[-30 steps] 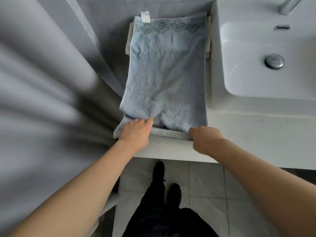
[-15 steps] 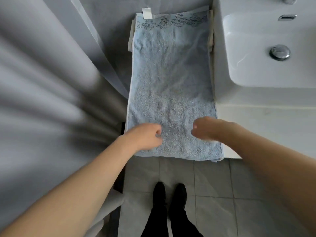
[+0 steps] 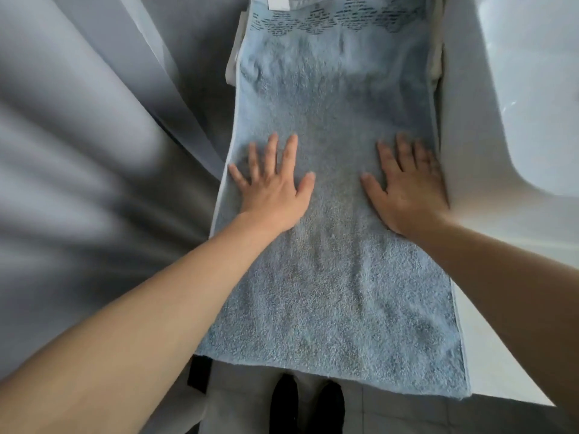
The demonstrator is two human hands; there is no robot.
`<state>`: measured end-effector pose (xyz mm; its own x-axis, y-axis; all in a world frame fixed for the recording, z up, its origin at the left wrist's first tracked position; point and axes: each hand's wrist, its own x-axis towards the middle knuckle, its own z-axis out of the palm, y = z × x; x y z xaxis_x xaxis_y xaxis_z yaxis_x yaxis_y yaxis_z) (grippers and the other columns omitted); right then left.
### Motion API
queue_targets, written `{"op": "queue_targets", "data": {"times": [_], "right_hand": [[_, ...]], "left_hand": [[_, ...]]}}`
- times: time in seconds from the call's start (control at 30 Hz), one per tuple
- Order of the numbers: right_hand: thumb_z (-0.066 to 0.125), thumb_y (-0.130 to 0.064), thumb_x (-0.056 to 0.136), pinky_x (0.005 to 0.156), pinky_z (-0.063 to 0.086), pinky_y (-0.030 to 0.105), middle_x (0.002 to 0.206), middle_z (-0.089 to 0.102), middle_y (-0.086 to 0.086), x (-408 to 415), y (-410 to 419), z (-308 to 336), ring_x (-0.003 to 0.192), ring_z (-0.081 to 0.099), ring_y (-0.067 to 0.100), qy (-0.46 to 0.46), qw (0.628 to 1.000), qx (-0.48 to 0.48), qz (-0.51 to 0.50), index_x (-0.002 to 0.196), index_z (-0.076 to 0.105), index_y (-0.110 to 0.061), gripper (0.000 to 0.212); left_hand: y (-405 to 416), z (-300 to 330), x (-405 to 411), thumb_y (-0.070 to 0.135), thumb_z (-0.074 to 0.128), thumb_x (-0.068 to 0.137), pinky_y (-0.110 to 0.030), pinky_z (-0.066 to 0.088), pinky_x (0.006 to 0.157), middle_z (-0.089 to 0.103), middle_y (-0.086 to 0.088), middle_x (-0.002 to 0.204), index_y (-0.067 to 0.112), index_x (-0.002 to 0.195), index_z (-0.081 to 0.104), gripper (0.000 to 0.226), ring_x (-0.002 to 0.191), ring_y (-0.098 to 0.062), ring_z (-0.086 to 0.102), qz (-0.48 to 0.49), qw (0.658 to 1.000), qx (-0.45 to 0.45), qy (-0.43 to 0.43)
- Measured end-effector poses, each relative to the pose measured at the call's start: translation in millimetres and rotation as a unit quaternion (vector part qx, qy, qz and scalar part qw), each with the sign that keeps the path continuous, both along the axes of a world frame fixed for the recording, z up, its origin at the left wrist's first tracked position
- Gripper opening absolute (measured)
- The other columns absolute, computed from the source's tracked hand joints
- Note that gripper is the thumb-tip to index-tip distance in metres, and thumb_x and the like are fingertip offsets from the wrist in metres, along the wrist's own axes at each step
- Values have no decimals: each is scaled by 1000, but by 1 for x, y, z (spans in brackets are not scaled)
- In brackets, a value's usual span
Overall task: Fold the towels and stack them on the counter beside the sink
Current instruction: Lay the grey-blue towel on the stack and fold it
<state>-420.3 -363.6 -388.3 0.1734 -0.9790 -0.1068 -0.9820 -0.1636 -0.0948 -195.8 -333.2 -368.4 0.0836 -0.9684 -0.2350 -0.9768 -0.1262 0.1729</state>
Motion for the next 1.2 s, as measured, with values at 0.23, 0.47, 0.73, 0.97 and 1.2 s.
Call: {"op": "queue_targets", "data": {"times": [0.23,0.47,0.73,0.97,1.2], "right_hand": [[11,-59,93,121,-5,45,165,7,5,2,1,1,151,3,27,-4,1000,-21,-14,157,11,-26,72],[15,-59,93,121,0,47,164,8,9,4,0,2,150,5,31,-7,1000,-18,-15,156,15,-24,72],[24,-55,93,121,6,48,162,18,9,5,0,7,148,14,32,-30,999,-24,-23,155,25,-22,70],[24,-55,94,122,4,47,163,14,7,5,1,6,151,5,28,-35,999,-21,-25,156,21,-23,69],[23,-55,94,122,3,46,164,11,6,5,1,5,151,5,28,-33,999,-13,-26,156,19,-24,70]], "left_hand": [[-145,39,-77,32,37,103,-46,13,122,17,-7,165,17,156,28,55,150,-32,14,-236,956,-172,-5],[-211,41,-123,49,52,97,-45,35,109,44,-13,143,11,135,43,55,134,-33,37,-226,965,-129,18],[-223,54,-173,44,38,99,-78,2,109,15,-9,158,19,141,47,49,148,-33,7,-137,990,-7,25],[-235,70,-174,20,37,95,-70,-3,115,21,-6,157,15,141,46,47,147,-30,13,-53,988,10,144],[-208,51,-122,28,43,103,-62,-5,120,27,2,161,30,140,53,39,150,-26,19,-225,965,-66,119]]}}
